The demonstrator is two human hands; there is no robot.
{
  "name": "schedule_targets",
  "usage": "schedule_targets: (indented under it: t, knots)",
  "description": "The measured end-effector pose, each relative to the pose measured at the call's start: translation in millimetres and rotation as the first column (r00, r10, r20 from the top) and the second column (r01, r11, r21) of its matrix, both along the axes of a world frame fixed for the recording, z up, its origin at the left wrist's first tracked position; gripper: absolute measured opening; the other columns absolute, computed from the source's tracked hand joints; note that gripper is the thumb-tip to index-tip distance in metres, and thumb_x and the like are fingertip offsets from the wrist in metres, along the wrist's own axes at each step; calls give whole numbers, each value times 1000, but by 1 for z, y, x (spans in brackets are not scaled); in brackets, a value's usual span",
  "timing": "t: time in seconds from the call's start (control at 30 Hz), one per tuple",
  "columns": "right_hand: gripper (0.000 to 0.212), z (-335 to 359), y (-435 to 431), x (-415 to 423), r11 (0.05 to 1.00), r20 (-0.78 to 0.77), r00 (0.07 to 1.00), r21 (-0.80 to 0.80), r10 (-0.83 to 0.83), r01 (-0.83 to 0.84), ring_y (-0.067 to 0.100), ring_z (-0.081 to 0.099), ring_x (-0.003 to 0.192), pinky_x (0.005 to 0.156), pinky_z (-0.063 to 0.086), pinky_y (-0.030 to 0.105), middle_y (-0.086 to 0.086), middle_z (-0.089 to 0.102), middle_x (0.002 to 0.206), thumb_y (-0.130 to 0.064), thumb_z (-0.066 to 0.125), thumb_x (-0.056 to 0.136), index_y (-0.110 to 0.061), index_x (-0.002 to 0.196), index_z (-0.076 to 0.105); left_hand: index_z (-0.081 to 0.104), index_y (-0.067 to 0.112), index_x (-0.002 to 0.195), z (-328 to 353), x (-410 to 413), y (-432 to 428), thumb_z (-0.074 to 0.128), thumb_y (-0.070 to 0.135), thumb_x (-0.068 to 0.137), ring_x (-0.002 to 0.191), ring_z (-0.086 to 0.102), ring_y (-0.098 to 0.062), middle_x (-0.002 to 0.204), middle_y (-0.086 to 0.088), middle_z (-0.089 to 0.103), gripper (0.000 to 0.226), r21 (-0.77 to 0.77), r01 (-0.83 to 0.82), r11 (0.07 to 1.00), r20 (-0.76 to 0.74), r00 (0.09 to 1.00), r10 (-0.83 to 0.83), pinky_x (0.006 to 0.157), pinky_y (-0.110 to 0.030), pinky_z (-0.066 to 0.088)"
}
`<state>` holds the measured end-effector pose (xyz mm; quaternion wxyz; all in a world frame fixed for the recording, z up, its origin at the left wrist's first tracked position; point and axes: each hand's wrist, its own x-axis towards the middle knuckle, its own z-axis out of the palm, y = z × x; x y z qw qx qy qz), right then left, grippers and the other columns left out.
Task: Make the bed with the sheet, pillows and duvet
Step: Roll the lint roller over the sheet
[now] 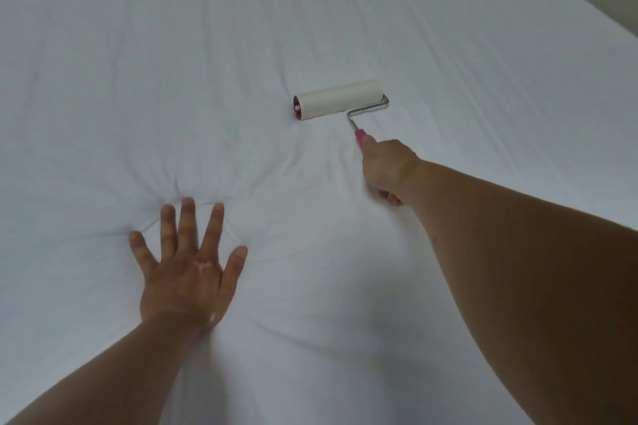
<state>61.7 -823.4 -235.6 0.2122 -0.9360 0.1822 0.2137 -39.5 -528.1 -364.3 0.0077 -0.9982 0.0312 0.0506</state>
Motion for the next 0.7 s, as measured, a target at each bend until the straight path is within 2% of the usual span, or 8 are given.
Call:
schedule_targets:
  t: [0.07, 0.13, 0.2, 0.33, 0.47, 0.6, 0.7]
  knots:
    - [51, -7, -3, -17, 999, -35, 999, -45, -4, 3, 32, 61, 97, 82, 52, 41, 22, 59, 117, -21, 28, 103, -24, 154, 29, -20, 38, 154, 2, 0, 0, -4, 72, 91, 152, -14, -30, 167, -6, -10, 73, 4, -1, 1000, -1, 1000, 1, 115, -65, -9]
    - [57, -15, -6, -37, 995, -70, 997, -97, 23, -30, 33, 61, 92, 68, 51, 37, 13, 54, 96, -19, 29, 100, -29, 156, 22, -18, 39, 154, 4, 1, 0, -3, 73, 91, 152, -12, -30, 167, -6, -7, 73, -2, -1, 1000, -5, 1000, 1, 114, -64, -10]
    - [59, -19, -8, -56, 992, -78, 996, -121, 32, -42, 35, 62, 95, 67, 52, 38, 7, 46, 88, -19, 30, 99, -32, 155, 20, -20, 40, 152, 4, 2, 1, -5, 74, 90, 152, -13, -29, 167, -5, -7, 73, 8, -3, 1000, -6, 1000, 3, 114, -64, -10]
    - [58, -24, -13, -111, 993, -85, 996, -122, -10, -1, 37, 61, 104, 81, 57, 42, 5, 40, 91, -24, 32, 99, -35, 155, 22, -17, 40, 154, 6, 3, 1, -8, 77, 88, 152, -14, -28, 167, -4, -9, 76, 17, -4, 1000, -13, 1000, 4, 114, -65, -11]
    - [60, -26, -24, -169, 990, -99, 995, -134, 16, -29, 36, 56, 102, 75, 52, 38, 8, 45, 100, -22, 31, 99, -37, 155, 17, -16, 41, 154, 19, 1, -1, -11, 79, 85, 152, -12, -28, 167, -4, -9, 79, 20, -5, 1000, -50, 999, 6, 114, -66, -8]
    - [68, -27, -30, -235, 976, -150, 986, -191, 76, -104, 34, 55, 95, 64, 46, 35, 10, 46, 99, -16, 32, 95, -36, 156, 9, -15, 41, 154, 36, -2, -5, -10, 80, 83, 152, -13, -28, 167, -2, -12, 81, 24, -27, 999, -121, 992, 30, 114, -67, -5]
    - [74, -27, -32, -281, 960, -198, 974, -233, 109, -155, 32, 54, 87, 63, 43, 35, 12, 49, 103, -11, 34, 92, -30, 157, 6, -11, 39, 155, 46, -20, -14, -6, 77, 86, 152, -13, -29, 167, -3, -11, 79, -5, -47, 999, -160, 986, 46, 114, -68, -3]
